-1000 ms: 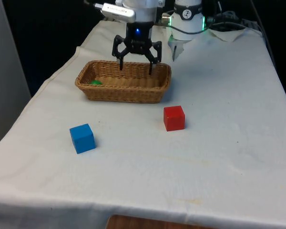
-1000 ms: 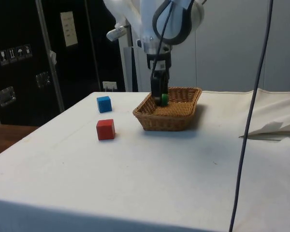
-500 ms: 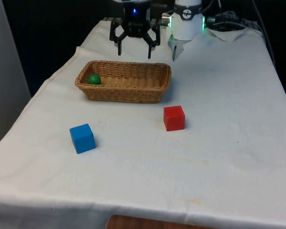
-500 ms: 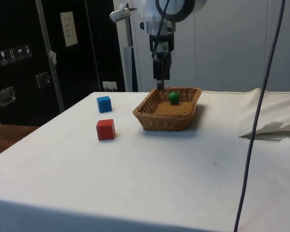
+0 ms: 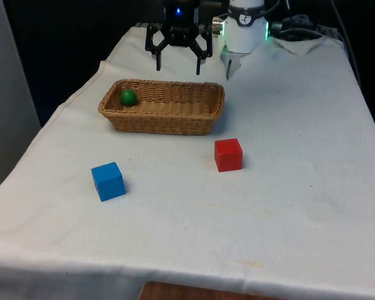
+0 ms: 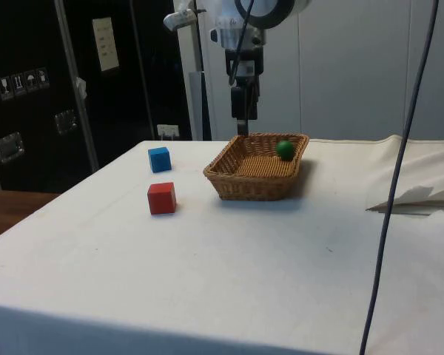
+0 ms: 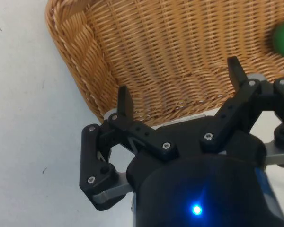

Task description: Place all non-red objects into the basket.

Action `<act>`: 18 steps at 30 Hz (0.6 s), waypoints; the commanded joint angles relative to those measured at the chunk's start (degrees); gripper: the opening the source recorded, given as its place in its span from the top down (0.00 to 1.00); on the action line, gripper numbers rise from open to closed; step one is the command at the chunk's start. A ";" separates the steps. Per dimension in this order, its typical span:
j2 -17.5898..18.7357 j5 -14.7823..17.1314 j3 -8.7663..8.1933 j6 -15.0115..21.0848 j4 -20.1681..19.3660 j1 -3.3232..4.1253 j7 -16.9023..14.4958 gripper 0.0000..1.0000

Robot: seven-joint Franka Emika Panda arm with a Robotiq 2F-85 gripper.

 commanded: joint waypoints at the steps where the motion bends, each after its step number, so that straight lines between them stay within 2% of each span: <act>1: 0.00 0.52 0.11 0.06 -0.11 0.00 -0.23 0.00; 6: 0.06 0.06 0.23 0.00 0.23 0.06 0.11 0.00; 10: 2.46 1.32 1.15 -0.92 3.38 0.29 0.23 0.00; 15: 4.87 2.75 1.89 -1.60 6.42 0.17 -0.11 0.00; 16: 4.41 1.55 1.43 -1.03 5.73 0.23 0.46 0.00; 18: 5.96 3.38 2.12 -1.83 7.62 0.06 -0.40 0.00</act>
